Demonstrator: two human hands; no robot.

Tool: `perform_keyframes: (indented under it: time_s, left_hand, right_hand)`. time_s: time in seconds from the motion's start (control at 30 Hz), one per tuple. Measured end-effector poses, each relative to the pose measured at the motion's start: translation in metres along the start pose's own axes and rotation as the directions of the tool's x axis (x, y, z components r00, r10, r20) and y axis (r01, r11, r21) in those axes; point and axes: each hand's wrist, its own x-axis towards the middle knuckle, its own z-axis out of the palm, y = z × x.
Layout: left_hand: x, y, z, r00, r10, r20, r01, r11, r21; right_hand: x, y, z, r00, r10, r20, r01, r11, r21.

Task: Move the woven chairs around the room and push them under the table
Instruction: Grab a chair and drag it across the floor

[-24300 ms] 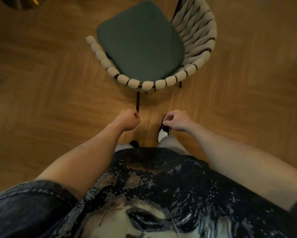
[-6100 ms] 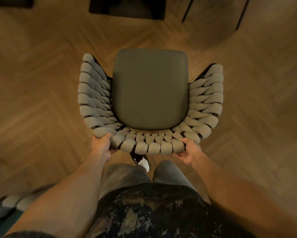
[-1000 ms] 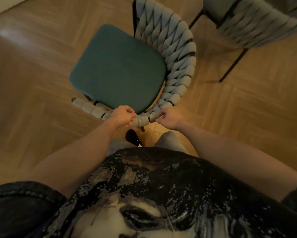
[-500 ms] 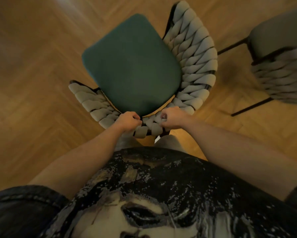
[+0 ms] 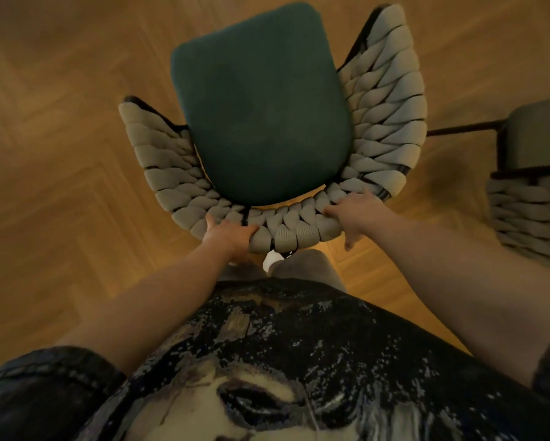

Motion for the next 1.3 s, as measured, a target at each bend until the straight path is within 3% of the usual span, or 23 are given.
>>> perform_keyframes:
  time_s: [0.13, 0.4, 0.73, 0.97, 1.3]
  left_hand:
    - [0.002, -0.002, 0.004, 0.995, -0.01, -0.104, 0.012, 1.0, 0.018]
    - [-0.003, -0.005, -0.007, 0.998, 0.031, -0.051, -0.027, 0.997, 0.075]
    - [0.004, -0.077, -0.04, 0.986, 0.149, -0.071, -0.115, 0.93, 0.348]
    - [0.017, -0.118, -0.093, 0.963, 0.27, -0.014, -0.205, 0.76, 0.616]
    - [0.039, -0.108, -0.146, 0.923, 0.364, 0.128, -0.295, 0.454, 0.841]
  right_hand:
    - [0.002, 0.018, 0.007, 0.998, -0.002, -0.056, 0.0, 0.999, -0.045]
    - [-0.004, 0.009, 0.009, 0.997, 0.033, -0.076, -0.032, 0.999, 0.007]
    - [-0.008, -0.055, 0.001, 0.987, 0.158, -0.016, -0.146, 0.944, 0.296]
    - [-0.001, -0.115, -0.005, 0.964, 0.256, 0.073, -0.251, 0.782, 0.571]
    - [-0.004, -0.173, -0.002, 0.915, 0.369, 0.161, -0.332, 0.466, 0.82]
